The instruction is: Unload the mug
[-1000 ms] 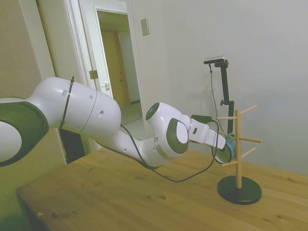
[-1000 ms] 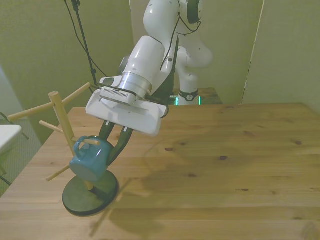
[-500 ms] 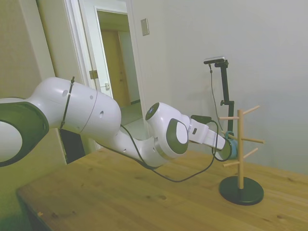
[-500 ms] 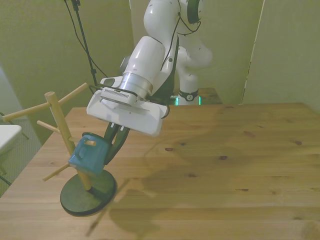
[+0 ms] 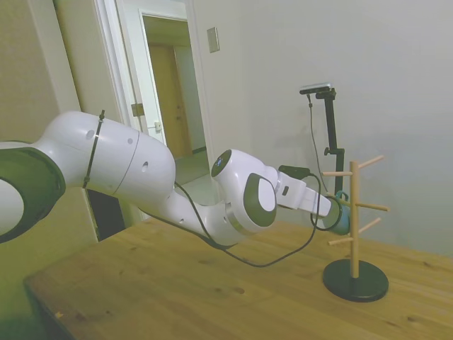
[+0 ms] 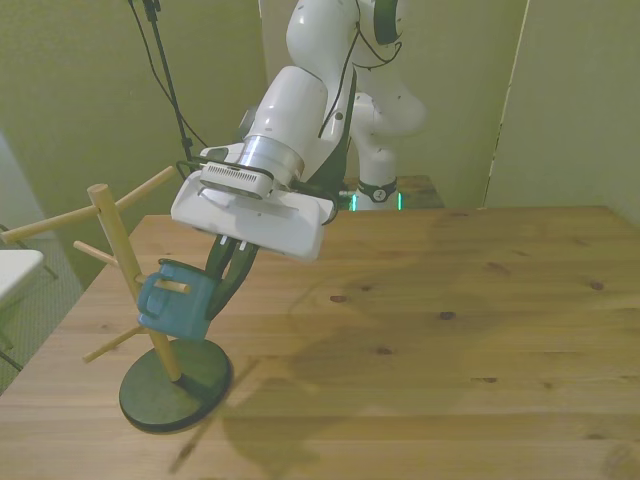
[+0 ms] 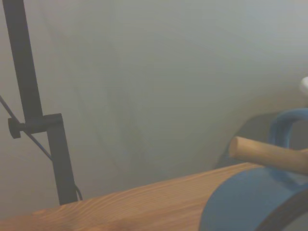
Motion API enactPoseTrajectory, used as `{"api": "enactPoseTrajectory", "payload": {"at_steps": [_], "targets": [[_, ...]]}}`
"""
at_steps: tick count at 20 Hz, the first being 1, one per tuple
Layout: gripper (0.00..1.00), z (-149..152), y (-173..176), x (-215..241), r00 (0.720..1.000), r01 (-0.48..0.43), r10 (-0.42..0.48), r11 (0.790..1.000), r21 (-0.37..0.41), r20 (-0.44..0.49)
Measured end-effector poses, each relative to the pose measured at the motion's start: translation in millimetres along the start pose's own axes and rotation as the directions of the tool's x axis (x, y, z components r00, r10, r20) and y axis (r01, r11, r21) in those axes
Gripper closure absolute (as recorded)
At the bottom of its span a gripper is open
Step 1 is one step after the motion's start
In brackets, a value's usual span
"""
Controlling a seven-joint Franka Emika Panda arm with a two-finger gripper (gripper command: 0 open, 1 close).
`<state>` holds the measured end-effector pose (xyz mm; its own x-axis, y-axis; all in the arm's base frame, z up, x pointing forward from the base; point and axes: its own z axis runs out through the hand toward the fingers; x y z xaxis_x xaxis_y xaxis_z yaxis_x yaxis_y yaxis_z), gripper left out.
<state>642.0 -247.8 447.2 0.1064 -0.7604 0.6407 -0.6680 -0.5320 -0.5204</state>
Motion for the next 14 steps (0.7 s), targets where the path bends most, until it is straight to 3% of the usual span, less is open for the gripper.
{"api": "enactPoseTrajectory", "payload": {"at_steps": [14], "targets": [[1.0, -17.8, -20.5, -9.4, 1.0, 0.028, -0.028, 0.999, 0.032, 0.0]]}}
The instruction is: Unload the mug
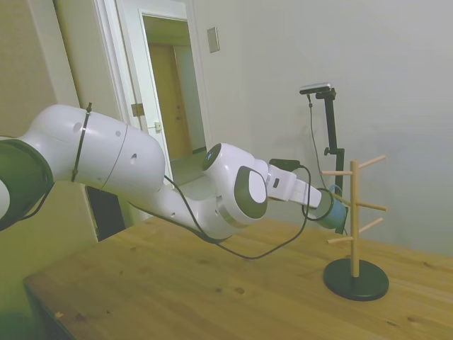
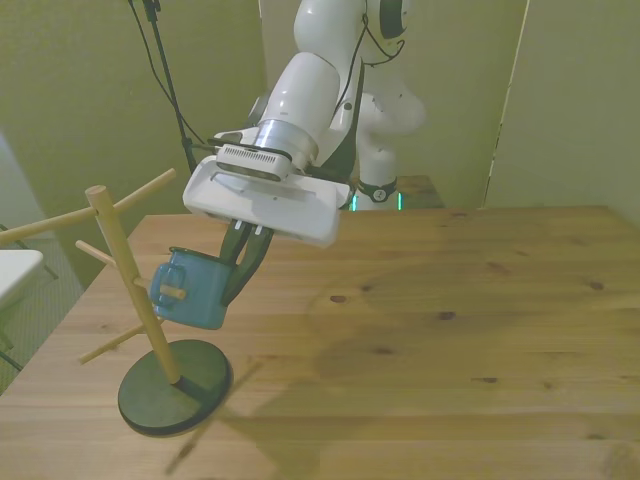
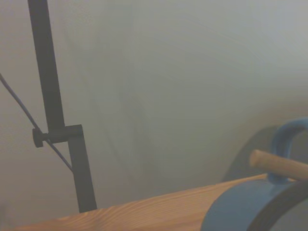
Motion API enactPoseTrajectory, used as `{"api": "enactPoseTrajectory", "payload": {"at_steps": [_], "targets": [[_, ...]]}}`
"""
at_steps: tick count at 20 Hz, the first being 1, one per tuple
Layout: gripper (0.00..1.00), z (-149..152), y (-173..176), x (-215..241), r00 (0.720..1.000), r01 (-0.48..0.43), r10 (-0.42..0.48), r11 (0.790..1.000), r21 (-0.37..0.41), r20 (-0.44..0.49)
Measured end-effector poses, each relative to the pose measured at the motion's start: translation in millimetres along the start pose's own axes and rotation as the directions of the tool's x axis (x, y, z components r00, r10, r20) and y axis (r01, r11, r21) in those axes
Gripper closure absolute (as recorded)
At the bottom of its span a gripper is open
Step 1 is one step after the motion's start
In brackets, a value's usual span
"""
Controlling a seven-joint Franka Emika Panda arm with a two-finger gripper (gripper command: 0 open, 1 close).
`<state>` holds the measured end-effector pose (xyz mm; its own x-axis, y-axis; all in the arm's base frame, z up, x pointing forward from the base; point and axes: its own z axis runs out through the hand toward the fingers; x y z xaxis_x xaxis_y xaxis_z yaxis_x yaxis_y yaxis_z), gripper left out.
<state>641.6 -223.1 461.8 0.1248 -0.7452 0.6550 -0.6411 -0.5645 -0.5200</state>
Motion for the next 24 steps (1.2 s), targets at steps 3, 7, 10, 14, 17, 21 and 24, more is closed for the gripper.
{"api": "enactPoseTrajectory", "payload": {"at_steps": [3, 7, 10, 14, 17, 21, 24], "targets": [[1.0, -0.3, -6.6, -6.8, 1.0, 0.01, -0.01, 1.0, 0.006, 0.006], [1.0, 4.0, -13.9, -17.6, 1.0, 0.022, -0.022, 1.0, 0.007, 0.02], [1.0, 5.6, -21.3, -24.8, 0.999, 0.031, -0.031, 0.999, 0.015, 0.028], [1.0, -1.8, -39.6, -40.2, 0.998, 0.052, -0.053, 0.998, 0.041, 0.042], [1.0, -9.3, -49.3, -57.3, 0.995, 0.068, -0.071, 0.997, 0.045, 0.064], [1.0, -24.8, -51.9, -89.8, 0.988, 0.086, -0.089, 0.996, 0.03, 0.124], [1.0, -50.1, -46.6, -115.8, 0.979, 0.107, -0.111, 0.994, 0.032, 0.169]]}}
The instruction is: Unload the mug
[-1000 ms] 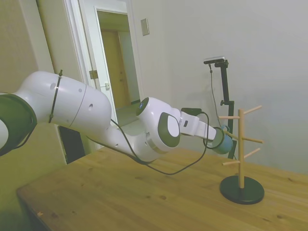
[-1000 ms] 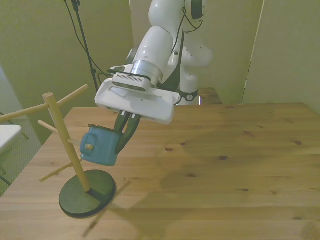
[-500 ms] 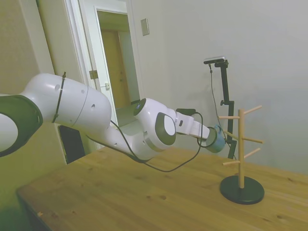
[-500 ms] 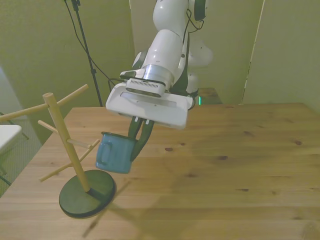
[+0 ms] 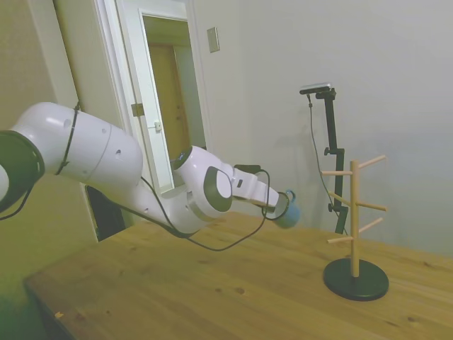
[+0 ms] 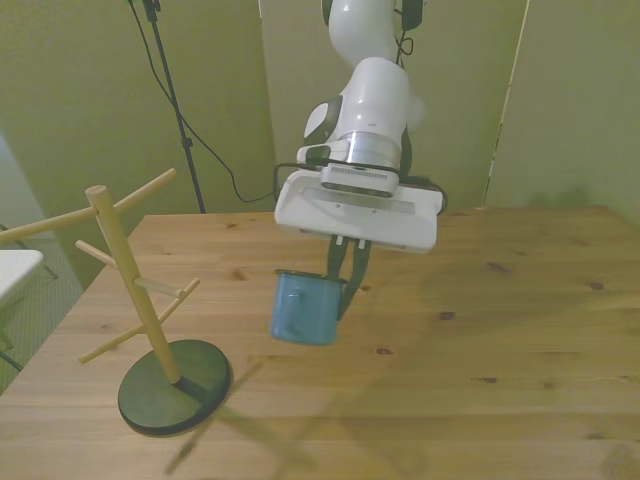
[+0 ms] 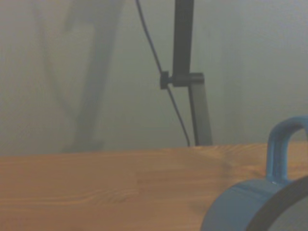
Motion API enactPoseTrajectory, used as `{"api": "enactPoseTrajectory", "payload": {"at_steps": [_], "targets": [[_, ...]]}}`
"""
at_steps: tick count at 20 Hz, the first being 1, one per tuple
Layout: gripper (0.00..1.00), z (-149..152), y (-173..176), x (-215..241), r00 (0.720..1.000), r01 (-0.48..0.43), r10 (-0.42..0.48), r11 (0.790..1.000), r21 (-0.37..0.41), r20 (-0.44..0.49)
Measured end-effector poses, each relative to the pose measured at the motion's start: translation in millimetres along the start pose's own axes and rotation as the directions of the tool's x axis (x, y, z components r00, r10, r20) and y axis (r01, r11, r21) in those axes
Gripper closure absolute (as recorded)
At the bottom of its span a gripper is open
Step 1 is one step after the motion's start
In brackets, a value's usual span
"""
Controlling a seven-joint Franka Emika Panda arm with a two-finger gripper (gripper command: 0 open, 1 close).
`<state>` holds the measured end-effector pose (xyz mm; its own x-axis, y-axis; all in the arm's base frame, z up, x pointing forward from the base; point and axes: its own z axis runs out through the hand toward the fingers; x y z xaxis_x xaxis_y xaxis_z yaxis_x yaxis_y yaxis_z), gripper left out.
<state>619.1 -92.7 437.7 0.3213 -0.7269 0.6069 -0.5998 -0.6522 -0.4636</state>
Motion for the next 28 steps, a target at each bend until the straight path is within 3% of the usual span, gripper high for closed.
{"api": "enactPoseTrajectory", "payload": {"at_steps": [12, 22, 28], "targets": [[1.0, -71.4, 63.8, -110.5, 0.976, 0.092, -0.07, 0.991, -0.098, 0.206], [1.0, -94.6, 91.9, -108.0, 0.947, 0.101, -0.031, 0.974, -0.202, 0.321], [1.0, -86.5, 95.9, -104.7, 0.925, 0.113, -0.014, 0.964, -0.241, 0.379]]}}
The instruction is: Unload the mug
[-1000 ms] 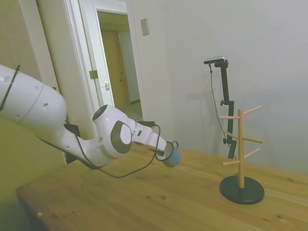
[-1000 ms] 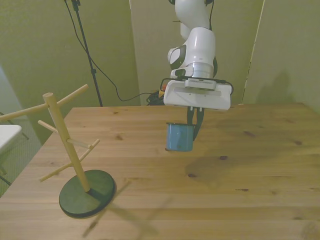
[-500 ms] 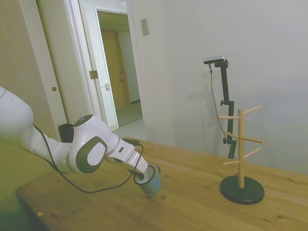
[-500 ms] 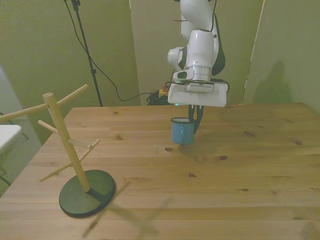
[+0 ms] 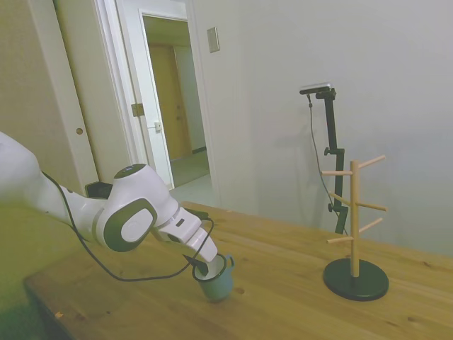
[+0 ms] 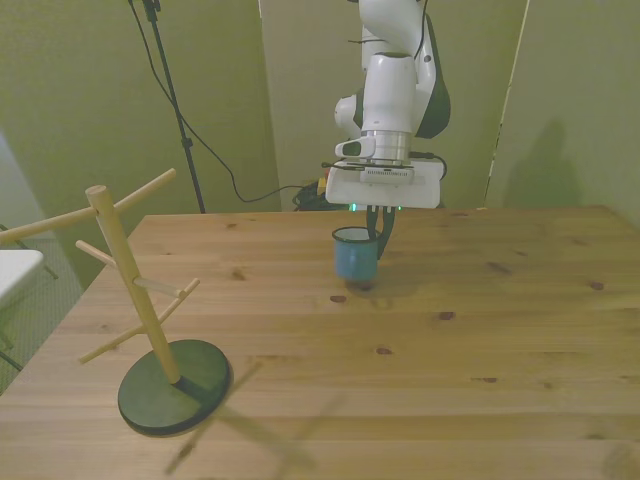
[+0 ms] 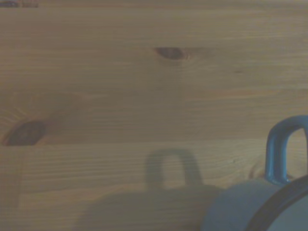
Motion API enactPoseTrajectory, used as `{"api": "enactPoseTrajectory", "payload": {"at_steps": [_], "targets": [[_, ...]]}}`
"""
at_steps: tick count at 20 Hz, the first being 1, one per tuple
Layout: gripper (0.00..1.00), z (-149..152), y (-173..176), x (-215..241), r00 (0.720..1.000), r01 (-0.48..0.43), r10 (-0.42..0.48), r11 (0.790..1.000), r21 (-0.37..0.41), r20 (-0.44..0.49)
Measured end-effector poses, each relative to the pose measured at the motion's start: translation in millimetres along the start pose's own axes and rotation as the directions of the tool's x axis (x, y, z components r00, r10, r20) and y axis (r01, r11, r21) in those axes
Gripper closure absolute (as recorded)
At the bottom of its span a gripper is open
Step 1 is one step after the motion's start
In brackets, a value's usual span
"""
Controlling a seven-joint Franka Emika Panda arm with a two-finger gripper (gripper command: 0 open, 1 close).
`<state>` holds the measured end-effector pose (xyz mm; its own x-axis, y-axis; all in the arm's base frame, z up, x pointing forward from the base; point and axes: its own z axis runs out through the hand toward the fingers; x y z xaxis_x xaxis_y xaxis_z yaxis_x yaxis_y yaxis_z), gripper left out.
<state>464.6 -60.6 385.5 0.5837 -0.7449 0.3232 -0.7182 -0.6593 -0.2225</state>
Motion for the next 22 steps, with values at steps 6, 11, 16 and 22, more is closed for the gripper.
{"api": "enactPoseTrajectory", "payload": {"at_steps": [6, 11, 16, 22], "targets": [[1.0, 23.3, -11.3, 16.0, 0.999, -0.007, 0.008, 0.999, -0.036, 0.037], [0.0, 29.5, -18.9, 25.4, 0.999, -0.009, 0.011, 0.999, -0.043, 0.044], [0.0, 29.6, -19.7, 25.7, 0.999, -0.008, 0.01, 0.999, -0.042, 0.044], [0.0, 28.5, -20.5, 27.4, 0.999, -0.01, 0.011, 0.999, -0.04, 0.042]]}}
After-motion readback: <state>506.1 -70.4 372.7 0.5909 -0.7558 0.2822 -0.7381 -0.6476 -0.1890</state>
